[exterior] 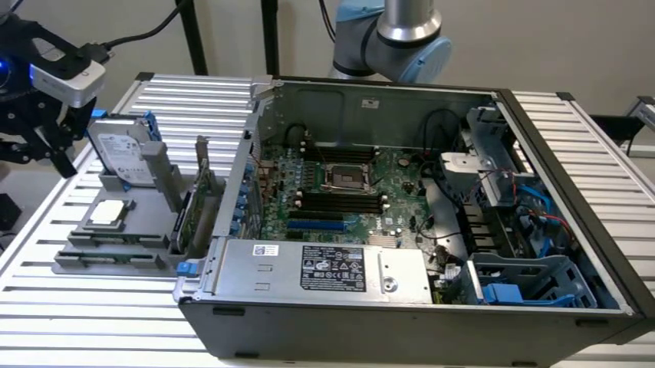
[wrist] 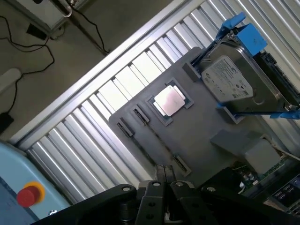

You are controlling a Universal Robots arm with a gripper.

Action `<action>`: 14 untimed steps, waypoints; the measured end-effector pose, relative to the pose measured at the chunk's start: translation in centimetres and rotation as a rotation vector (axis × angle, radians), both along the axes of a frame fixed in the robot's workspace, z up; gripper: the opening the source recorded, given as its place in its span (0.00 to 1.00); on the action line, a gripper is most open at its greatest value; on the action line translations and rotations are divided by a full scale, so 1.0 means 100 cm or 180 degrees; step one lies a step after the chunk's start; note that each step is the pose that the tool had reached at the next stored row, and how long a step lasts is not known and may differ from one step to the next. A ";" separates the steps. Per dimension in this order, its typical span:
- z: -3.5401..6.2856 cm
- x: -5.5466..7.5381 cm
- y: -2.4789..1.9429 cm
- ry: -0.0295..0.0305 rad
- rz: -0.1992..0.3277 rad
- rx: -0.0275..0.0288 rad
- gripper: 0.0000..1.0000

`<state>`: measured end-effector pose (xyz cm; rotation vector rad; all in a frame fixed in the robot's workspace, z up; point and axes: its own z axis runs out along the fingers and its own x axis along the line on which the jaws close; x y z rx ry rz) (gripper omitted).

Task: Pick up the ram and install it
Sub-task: 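Pick up the ram and move it above insertion slot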

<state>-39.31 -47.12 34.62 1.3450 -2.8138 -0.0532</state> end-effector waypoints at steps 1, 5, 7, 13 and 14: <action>-0.0004 0.000 0.0000 0.0000 0.0058 0.0000 0.11; -0.0026 0.000 0.0000 0.0000 0.0286 0.0000 0.11; -0.0038 0.000 0.0000 0.0001 0.0403 0.0000 0.11; -0.0072 0.000 0.0000 0.0000 0.0750 0.0000 0.11; -0.0079 0.000 0.0000 0.0000 0.0810 0.0000 0.11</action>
